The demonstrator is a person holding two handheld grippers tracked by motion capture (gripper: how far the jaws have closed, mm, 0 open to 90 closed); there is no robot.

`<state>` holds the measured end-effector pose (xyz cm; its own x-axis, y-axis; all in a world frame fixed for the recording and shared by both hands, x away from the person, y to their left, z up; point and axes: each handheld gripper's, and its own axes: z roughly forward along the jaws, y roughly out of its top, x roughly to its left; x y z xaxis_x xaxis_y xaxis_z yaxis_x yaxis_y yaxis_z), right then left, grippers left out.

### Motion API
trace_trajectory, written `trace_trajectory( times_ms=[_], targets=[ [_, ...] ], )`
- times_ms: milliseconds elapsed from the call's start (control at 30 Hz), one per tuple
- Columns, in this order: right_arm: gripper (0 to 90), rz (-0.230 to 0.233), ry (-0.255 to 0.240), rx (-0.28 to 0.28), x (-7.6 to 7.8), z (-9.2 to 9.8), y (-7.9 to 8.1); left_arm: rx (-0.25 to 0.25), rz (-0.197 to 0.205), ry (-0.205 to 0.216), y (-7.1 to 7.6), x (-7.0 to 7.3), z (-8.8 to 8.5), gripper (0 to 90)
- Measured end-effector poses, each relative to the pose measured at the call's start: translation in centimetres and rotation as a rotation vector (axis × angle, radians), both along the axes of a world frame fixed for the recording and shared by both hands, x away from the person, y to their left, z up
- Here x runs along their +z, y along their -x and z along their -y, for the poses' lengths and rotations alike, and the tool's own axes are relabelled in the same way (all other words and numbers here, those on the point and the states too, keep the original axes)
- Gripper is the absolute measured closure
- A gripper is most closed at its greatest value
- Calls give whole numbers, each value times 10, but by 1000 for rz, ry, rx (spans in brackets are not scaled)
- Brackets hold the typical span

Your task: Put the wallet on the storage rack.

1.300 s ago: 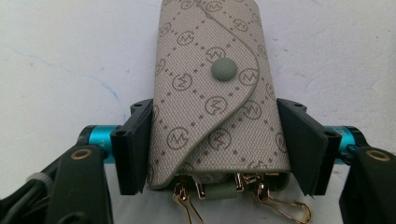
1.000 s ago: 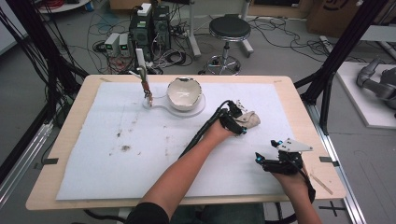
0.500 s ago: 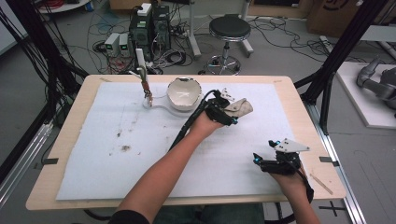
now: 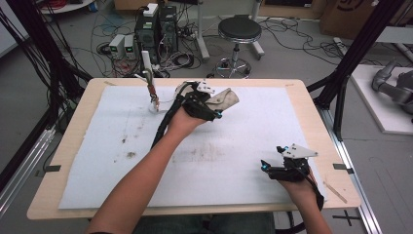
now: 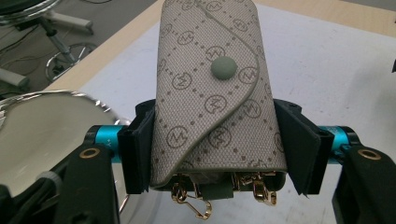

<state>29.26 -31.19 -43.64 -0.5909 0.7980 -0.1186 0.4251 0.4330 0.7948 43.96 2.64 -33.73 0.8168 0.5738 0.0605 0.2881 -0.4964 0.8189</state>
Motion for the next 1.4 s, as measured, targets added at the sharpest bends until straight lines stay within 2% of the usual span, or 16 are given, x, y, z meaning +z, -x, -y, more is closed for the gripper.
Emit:
trace_trajectory(
  times_ms=[233,333,600,1000,1400],
  targets=[
    [207,3,9,15,-1,-4,-3,45,18,-10,4,10,-34,357],
    [207,-2,10,14,-1,-6,-4,68,22,1,5,12,-46,357],
    [208,-6,17,23,-2,-8,-6,112,23,-16,4,9,-67,356],
    [207,-9,20,23,-3,-7,-7,165,-2,-53,-9,-8,-75,355],
    [207,-10,23,20,-4,-5,-8,165,-12,-110,-25,-21,-60,354]
  ],
)
